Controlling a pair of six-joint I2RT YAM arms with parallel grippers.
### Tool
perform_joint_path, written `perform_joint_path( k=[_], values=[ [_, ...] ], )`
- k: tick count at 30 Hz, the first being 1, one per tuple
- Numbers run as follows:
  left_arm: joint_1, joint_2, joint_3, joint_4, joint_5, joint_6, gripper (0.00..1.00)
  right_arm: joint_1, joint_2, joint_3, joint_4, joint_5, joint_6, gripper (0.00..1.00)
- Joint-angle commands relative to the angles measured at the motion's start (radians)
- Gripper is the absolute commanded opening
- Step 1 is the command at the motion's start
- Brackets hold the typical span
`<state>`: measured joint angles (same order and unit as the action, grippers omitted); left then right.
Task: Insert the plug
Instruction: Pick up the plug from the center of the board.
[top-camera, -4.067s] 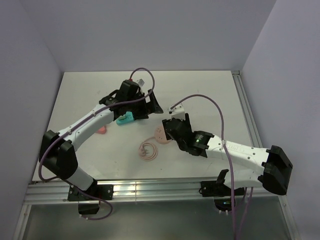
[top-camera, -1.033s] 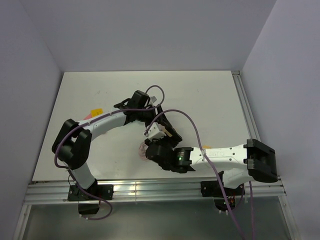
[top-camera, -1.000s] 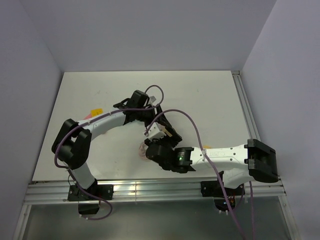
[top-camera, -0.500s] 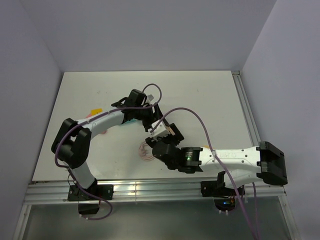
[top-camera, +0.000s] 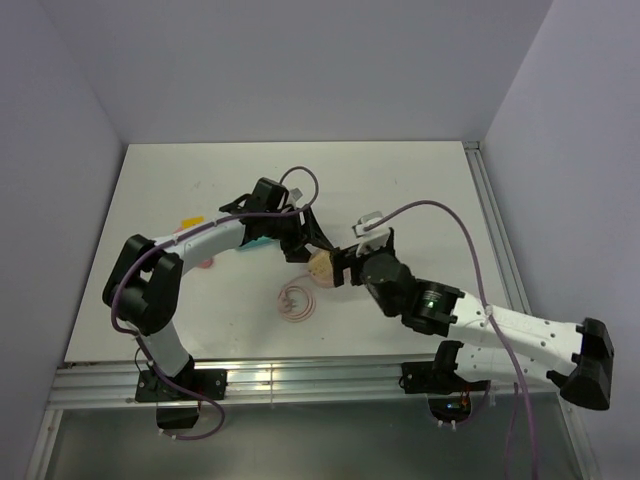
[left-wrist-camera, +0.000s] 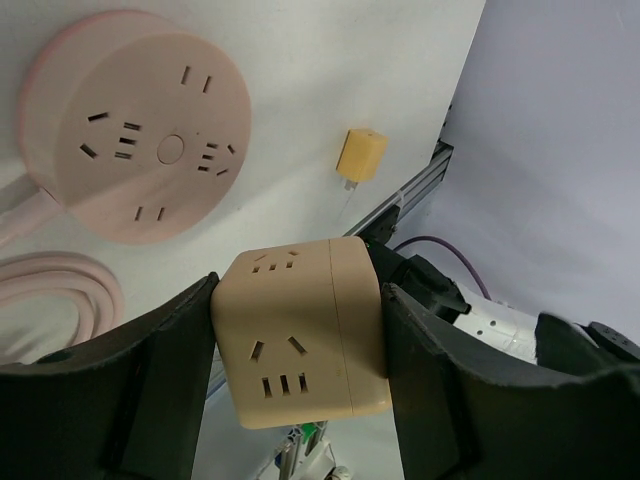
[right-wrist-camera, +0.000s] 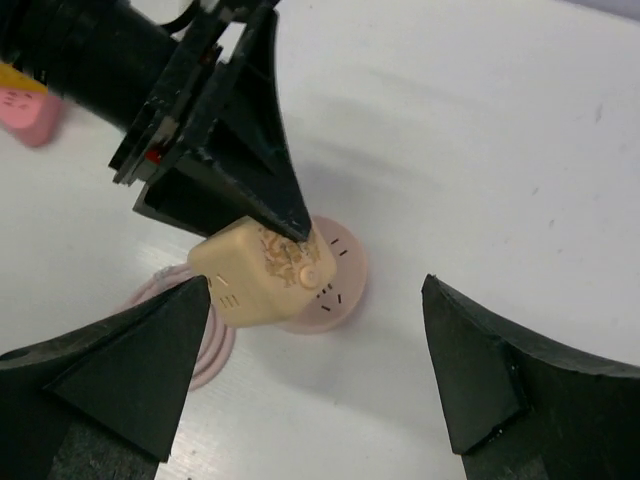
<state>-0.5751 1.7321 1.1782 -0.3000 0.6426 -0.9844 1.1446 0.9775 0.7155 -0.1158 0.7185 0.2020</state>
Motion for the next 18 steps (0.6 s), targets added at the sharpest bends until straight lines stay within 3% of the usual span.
perform_joint_path(
  k=[1, 3, 8, 14, 18],
  values=[
    [0.012, -0.058, -0.003, 0.036, 0.042, 0.027, 0.25, -0.127, -0.089, -0.03, 0.013, -0.304, 0.079, 0.93],
    [0.015, -0.071, -0.008, 0.055, 0.048, 0.032, 0.25, -0.24, -0.1, -0.036, 0.01, -0.419, 0.096, 0.93],
    [0.017, -0.108, -0.018, 0.085, 0.077, 0.056, 0.27, -0.374, -0.079, -0.027, 0.031, -0.738, 0.103, 0.93],
    [0.018, -0.123, -0.015, 0.113, 0.18, 0.091, 0.3, -0.413, -0.056, -0.036, 0.084, -0.921, 0.067, 0.95],
    [0.02, -0.146, -0.006, 0.084, 0.215, 0.133, 0.3, -0.414, -0.031, -0.025, 0.088, -0.938, 0.059, 0.95]
  ],
)
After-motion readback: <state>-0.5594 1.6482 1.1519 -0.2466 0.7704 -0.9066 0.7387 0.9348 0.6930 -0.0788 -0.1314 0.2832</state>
